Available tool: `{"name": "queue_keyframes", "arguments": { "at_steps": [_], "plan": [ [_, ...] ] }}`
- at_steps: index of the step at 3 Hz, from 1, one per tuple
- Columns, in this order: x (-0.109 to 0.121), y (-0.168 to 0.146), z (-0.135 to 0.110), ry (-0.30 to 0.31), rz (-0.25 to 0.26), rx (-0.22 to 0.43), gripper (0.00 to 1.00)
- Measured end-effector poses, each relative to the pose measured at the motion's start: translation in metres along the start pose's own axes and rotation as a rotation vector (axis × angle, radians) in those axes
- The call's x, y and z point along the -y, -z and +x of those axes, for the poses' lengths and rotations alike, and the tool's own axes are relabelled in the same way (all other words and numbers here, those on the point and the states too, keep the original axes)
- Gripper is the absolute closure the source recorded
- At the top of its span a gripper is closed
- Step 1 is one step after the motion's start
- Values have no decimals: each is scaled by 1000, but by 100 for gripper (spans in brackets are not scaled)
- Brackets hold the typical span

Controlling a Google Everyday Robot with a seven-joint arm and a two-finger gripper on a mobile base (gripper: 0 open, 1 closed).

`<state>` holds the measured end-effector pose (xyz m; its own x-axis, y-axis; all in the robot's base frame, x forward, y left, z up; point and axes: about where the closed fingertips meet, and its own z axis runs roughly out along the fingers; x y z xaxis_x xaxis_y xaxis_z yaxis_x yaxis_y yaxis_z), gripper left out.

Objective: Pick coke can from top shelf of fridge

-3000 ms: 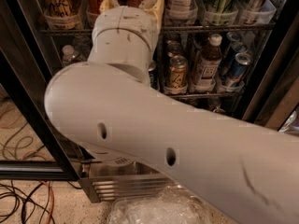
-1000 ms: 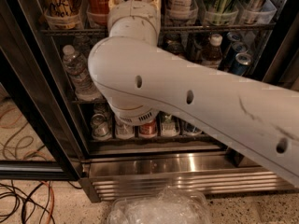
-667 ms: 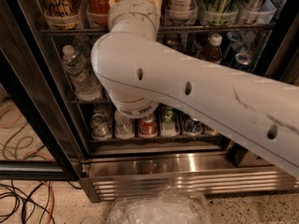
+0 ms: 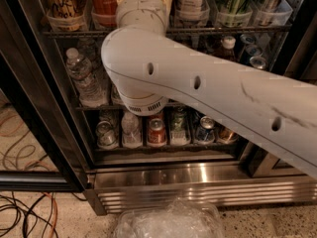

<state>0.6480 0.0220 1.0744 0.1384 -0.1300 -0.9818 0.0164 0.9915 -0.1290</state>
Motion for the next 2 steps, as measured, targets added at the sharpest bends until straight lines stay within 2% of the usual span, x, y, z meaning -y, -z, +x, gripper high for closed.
{"name": "queue_keyframes", "arguments": {
  "at_steps": [1, 2],
  "plan": [
    [0, 0, 0, 0, 0, 0, 55],
    [0, 0, 0, 0, 0, 0, 78]
  ]
}}
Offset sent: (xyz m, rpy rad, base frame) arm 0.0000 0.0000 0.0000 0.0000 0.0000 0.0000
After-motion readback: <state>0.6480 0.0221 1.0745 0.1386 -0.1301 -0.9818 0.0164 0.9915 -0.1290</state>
